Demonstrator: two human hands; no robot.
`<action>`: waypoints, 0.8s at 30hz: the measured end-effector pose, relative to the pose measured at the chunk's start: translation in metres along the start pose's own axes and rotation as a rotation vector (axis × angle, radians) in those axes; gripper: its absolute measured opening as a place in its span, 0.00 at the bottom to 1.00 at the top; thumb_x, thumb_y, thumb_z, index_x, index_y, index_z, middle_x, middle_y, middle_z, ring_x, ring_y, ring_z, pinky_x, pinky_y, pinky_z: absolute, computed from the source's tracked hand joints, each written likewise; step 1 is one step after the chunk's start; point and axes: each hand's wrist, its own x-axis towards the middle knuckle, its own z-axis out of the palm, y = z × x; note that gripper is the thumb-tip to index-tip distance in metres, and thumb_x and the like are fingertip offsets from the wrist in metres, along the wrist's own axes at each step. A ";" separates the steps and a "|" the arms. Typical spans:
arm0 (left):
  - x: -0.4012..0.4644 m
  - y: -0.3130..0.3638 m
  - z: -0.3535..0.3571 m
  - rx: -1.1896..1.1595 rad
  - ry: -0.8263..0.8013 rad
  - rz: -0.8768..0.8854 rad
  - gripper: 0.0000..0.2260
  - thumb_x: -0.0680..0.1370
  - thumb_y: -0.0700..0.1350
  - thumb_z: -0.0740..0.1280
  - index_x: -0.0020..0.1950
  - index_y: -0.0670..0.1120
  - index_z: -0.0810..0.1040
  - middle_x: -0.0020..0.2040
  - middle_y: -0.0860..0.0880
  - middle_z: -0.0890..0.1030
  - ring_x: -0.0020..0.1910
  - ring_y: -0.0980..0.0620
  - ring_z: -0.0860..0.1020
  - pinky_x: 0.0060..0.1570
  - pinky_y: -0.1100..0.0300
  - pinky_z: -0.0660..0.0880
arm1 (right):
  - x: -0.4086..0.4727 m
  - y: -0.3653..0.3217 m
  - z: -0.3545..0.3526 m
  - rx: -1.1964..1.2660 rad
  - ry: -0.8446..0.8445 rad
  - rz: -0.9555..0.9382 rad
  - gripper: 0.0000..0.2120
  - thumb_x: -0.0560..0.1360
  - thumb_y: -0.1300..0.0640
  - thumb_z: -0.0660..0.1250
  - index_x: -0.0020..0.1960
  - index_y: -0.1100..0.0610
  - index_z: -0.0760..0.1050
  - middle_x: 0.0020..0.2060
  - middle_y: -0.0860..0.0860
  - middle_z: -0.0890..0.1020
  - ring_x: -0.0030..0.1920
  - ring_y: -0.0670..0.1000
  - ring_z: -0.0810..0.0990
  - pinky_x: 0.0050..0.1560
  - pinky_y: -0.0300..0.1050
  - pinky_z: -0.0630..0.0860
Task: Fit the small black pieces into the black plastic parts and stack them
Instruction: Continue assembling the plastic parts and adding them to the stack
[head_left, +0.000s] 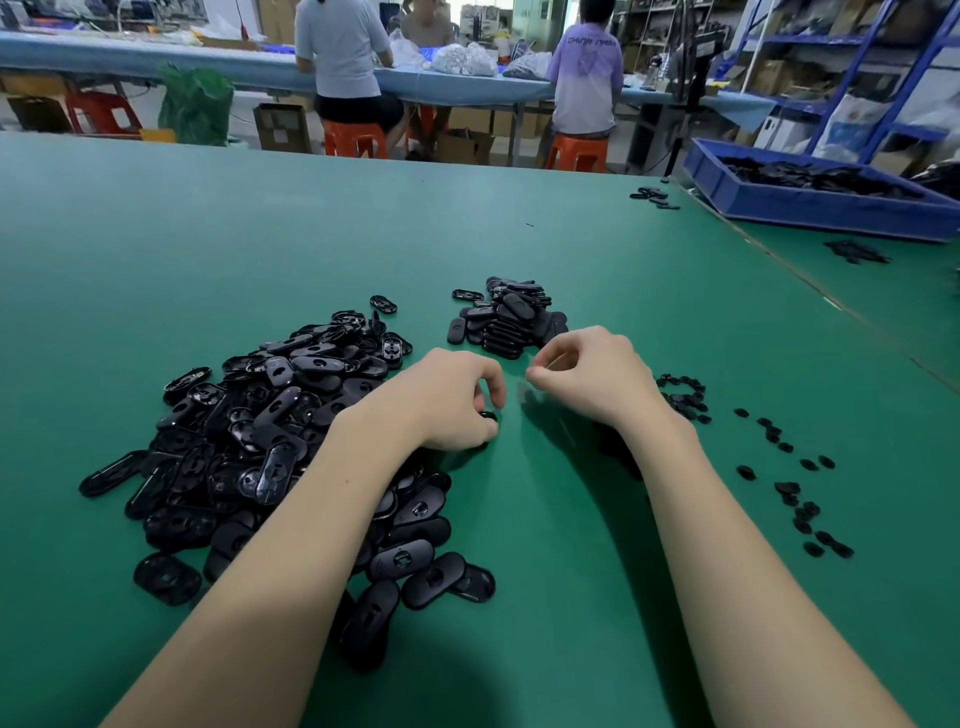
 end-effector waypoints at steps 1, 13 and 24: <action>0.000 0.000 0.000 -0.010 0.015 0.010 0.07 0.73 0.46 0.71 0.47 0.57 0.77 0.44 0.55 0.79 0.37 0.60 0.75 0.47 0.61 0.75 | -0.003 0.000 0.000 0.018 -0.037 -0.025 0.02 0.71 0.47 0.71 0.41 0.44 0.83 0.39 0.40 0.84 0.48 0.46 0.83 0.52 0.46 0.79; 0.002 0.010 0.001 -0.169 0.278 0.186 0.09 0.69 0.35 0.68 0.42 0.49 0.78 0.44 0.51 0.79 0.42 0.56 0.80 0.41 0.68 0.75 | -0.010 0.003 -0.011 0.261 -0.285 -0.125 0.08 0.78 0.55 0.70 0.50 0.42 0.83 0.47 0.43 0.86 0.42 0.42 0.79 0.52 0.39 0.75; 0.002 0.004 0.007 0.147 0.314 0.174 0.11 0.72 0.52 0.72 0.53 0.56 0.77 0.46 0.58 0.74 0.51 0.54 0.76 0.46 0.57 0.73 | -0.008 0.005 -0.013 0.279 -0.242 -0.115 0.05 0.77 0.51 0.72 0.43 0.49 0.83 0.30 0.41 0.80 0.25 0.37 0.72 0.33 0.36 0.66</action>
